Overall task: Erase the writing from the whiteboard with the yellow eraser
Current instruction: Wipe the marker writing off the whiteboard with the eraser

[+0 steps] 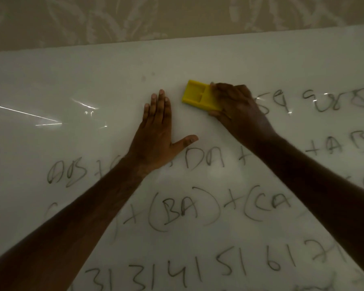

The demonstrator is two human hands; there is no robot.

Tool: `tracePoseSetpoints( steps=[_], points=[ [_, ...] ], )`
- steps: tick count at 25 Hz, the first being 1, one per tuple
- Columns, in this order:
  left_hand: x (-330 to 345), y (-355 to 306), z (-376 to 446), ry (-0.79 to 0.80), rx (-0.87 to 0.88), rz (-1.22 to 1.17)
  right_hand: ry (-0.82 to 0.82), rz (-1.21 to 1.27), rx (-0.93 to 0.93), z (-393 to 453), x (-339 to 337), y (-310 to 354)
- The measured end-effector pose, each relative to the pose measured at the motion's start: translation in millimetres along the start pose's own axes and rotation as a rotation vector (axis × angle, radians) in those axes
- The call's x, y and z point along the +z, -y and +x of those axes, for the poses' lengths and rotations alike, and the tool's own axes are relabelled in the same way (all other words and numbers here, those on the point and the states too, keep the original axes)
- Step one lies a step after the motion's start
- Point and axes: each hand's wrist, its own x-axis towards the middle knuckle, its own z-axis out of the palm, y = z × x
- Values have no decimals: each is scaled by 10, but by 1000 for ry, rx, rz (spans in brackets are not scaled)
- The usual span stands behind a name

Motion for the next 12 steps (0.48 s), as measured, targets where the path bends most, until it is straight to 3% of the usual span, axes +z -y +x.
tracePoseSetpoints(
  steps=[7, 12],
  points=[
    [36, -77, -26, -8, 30, -3, 95, -40, -184, -701, -352, -103],
    [21, -231, 74, 19, 18, -2, 63, -113, -28, -271, -473, -634]
  ],
)
